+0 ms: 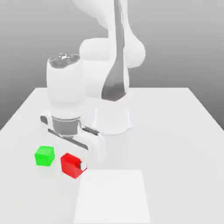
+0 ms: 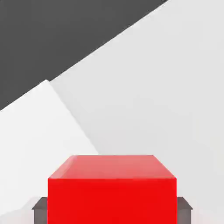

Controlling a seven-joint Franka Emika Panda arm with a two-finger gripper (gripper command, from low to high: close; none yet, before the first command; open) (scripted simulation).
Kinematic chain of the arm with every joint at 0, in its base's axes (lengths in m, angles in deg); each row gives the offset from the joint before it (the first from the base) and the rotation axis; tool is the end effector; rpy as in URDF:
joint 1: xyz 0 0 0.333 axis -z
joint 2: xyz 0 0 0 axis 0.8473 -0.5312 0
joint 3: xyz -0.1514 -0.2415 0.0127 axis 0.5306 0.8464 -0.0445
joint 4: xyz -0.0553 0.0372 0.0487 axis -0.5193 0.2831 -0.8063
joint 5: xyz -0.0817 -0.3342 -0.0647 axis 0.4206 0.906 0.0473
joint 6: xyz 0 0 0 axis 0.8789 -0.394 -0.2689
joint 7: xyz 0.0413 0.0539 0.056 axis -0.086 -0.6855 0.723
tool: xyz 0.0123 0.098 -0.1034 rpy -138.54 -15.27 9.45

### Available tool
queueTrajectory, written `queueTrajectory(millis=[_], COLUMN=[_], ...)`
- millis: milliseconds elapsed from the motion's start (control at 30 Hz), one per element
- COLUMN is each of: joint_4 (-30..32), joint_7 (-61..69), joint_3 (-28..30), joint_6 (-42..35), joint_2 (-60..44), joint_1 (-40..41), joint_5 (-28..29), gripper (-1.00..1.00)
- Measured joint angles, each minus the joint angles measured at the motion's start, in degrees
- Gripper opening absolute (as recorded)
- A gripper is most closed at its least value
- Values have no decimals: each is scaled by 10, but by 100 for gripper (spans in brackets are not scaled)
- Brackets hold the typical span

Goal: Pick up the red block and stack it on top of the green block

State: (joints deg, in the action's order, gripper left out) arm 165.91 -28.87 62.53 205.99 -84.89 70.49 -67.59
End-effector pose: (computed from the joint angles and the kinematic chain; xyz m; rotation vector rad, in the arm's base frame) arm 0.3537 -0.1362 0.2073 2.1555 -2.2776 0.0061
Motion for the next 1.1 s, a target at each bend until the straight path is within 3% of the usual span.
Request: queueTrajectory(millis=[400,533,633,667,900,1100], joint_4=[94,97,95,94,94,98], joint_7=[-323,-324,-291,-280,-281,-330], joint_3=[55,63,60,54,55,44], joint_6=[-8,58,118,131,131,24], joint_2=[104,40,-23,-37,-38,76], joint_1=[188,188,179,181,180,211], joint_5=[53,29,-20,-35,-34,37], gripper=[-100,-100,-100,100,100,100])
